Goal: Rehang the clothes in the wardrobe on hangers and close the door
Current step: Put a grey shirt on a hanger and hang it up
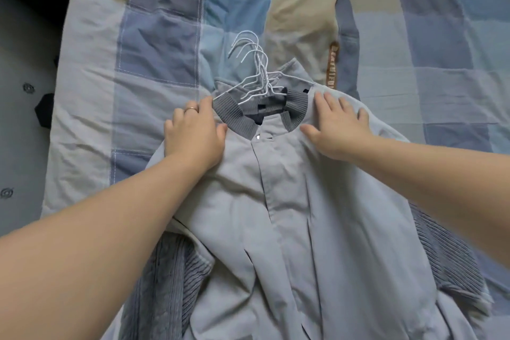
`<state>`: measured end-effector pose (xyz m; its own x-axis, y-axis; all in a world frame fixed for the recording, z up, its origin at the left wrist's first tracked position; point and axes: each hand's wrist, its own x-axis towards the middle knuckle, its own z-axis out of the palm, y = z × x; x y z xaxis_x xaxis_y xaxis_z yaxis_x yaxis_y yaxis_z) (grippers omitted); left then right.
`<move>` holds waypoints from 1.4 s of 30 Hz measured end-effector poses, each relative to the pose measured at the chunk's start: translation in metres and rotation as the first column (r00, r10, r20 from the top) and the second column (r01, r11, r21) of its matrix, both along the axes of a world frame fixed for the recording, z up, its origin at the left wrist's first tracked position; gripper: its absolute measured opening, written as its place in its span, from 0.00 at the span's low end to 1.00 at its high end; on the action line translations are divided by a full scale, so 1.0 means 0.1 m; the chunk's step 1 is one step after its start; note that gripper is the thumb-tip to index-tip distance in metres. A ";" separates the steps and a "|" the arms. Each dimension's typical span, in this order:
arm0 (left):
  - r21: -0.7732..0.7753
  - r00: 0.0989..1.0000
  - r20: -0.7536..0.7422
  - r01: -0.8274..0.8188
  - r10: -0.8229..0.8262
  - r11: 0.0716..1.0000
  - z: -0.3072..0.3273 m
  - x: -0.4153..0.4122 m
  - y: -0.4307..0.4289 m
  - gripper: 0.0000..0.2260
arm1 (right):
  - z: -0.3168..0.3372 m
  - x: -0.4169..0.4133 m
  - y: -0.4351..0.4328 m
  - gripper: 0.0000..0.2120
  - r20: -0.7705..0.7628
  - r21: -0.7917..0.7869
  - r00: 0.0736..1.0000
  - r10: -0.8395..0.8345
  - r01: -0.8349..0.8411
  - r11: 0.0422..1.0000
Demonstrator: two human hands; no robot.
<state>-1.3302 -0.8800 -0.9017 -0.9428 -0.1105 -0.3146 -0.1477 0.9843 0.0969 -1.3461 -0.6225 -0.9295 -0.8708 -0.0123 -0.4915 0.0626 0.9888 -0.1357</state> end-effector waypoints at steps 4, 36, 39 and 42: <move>0.088 0.993 -0.102 -0.054 0.063 0.995 0.04 0.04 0.05 0.15 | 0.01 -0.07 -0.01 0.36 0.019 -0.044 0.999 -0.043 0.044 0.998; 0.630 0.740 -0.074 -0.486 0.669 0.607 3.80 2.61 1.12 0.10 | 4.04 1.41 1.63 0.06 -0.166 -0.473 0.958 0.232 -0.284 0.834; 0.620 0.702 -0.090 -0.515 0.706 0.591 4.07 3.04 1.11 0.09 | 4.35 1.66 1.58 0.07 -0.175 -0.495 0.938 0.299 -0.347 0.797; 0.623 0.674 -0.100 -0.531 0.732 0.575 4.28 3.47 1.04 0.09 | 4.59 1.87 1.48 0.07 -0.224 -0.490 0.893 0.390 -0.449 0.747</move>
